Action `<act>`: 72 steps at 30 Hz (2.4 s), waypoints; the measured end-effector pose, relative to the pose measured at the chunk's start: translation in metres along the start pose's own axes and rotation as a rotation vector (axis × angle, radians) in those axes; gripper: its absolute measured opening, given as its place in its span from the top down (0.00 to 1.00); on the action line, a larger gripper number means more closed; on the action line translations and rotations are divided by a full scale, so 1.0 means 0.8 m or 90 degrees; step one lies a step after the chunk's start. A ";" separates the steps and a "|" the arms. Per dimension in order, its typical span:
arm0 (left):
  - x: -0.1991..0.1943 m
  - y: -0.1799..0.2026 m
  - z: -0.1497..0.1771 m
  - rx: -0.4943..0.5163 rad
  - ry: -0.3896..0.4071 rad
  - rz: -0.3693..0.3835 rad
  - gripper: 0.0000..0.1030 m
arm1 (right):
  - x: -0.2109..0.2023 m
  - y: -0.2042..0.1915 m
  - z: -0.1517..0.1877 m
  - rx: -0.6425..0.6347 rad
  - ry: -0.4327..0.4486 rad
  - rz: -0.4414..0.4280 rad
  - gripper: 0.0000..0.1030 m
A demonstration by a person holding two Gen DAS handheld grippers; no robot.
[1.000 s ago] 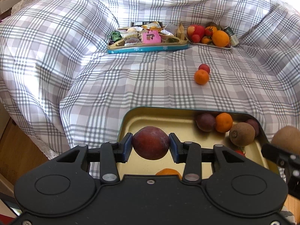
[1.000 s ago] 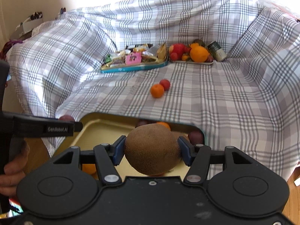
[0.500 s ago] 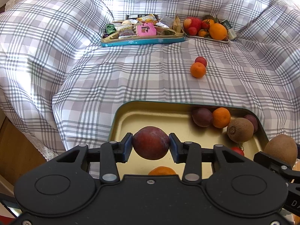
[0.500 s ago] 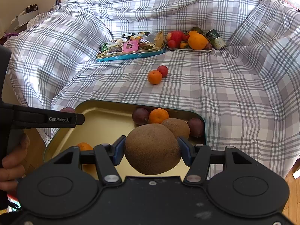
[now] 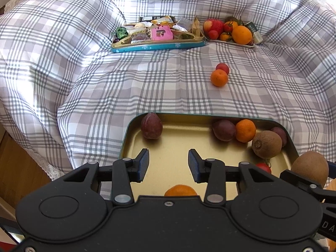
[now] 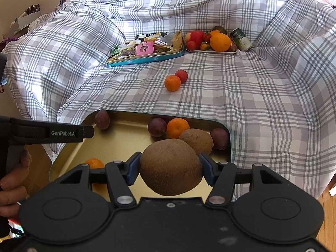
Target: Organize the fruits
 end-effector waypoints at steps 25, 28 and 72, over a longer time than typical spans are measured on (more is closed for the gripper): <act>0.000 -0.003 0.007 -0.005 -0.015 0.000 0.52 | -0.001 -0.002 -0.001 -0.015 0.011 0.003 0.42; 0.000 -0.003 0.007 -0.005 -0.016 0.000 0.52 | -0.001 -0.001 -0.001 -0.015 0.008 0.003 0.42; 0.016 -0.002 0.014 0.003 -0.067 0.002 0.52 | 0.015 0.012 -0.005 0.005 -0.011 0.032 0.42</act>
Point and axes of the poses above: each gripper's, at about its wrist camera, not at the fingertips, and x roughly the way its jaws point, y to its right, z to its underside, the point moved 8 cm from there along x, roughly the way its jaws point, and after that the axes turned 7 degrees about x, right-handed, at the moved point
